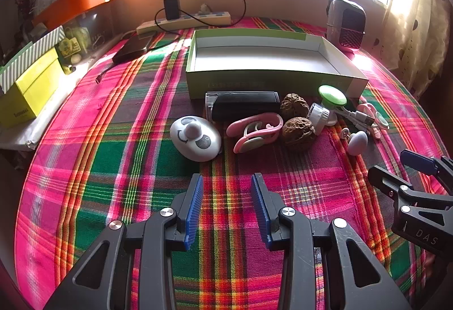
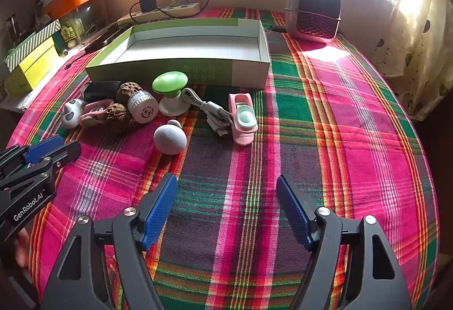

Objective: Organize objects
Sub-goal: 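Grasp the white panda-face toy with the left tool while the right tool grasps the pink-mint holder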

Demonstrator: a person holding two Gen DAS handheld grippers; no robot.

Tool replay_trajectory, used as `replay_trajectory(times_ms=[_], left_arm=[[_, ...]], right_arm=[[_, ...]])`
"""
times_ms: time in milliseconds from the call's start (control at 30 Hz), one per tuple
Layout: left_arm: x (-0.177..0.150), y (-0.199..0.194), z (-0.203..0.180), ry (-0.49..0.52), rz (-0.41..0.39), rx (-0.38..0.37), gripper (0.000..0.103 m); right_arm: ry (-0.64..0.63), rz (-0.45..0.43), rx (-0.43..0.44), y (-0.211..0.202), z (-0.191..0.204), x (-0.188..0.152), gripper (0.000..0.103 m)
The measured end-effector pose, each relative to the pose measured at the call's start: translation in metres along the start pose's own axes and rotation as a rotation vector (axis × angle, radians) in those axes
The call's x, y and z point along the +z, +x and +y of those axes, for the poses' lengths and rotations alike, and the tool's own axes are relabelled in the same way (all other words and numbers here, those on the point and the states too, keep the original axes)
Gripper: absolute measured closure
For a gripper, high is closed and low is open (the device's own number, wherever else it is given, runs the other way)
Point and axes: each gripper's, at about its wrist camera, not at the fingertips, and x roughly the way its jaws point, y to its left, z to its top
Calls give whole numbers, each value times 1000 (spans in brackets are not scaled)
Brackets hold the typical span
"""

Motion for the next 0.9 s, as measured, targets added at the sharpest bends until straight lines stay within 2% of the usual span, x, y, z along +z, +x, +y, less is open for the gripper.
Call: replay_trajectory(times_ms=[433, 733, 900], left_arm=[[3, 2, 0, 22, 4, -21, 70], [9, 2, 10, -4, 24, -83, 70], [17, -9, 26, -42, -26, -74, 70]], right_arm=[[-31, 33, 12, 1, -9, 4, 30], [-25, -35, 31, -13, -16, 14, 30], [17, -68, 18, -18, -28, 24, 30]])
